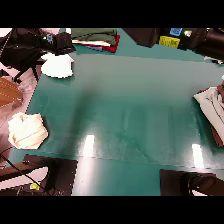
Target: Fold the shirts.
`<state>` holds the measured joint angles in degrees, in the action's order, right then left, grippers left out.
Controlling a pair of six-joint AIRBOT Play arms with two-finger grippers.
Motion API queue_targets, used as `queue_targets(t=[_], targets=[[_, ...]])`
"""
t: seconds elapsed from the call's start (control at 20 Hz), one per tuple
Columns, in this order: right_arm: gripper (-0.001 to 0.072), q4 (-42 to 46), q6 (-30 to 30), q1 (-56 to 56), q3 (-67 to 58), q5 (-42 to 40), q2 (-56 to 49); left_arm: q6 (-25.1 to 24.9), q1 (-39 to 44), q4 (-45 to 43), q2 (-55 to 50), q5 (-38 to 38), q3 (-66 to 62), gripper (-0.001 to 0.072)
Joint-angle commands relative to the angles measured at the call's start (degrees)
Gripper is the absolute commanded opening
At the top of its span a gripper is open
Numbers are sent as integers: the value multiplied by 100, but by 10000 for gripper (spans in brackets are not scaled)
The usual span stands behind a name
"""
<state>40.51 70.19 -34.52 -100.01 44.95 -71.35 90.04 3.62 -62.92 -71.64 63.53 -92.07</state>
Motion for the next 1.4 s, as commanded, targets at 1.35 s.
queue_targets(t=[1.35], targets=[[20, -50, 44, -4, 0, 459, -407, 2739, 4, -6426, 2754, 2846, 3547, 38]])
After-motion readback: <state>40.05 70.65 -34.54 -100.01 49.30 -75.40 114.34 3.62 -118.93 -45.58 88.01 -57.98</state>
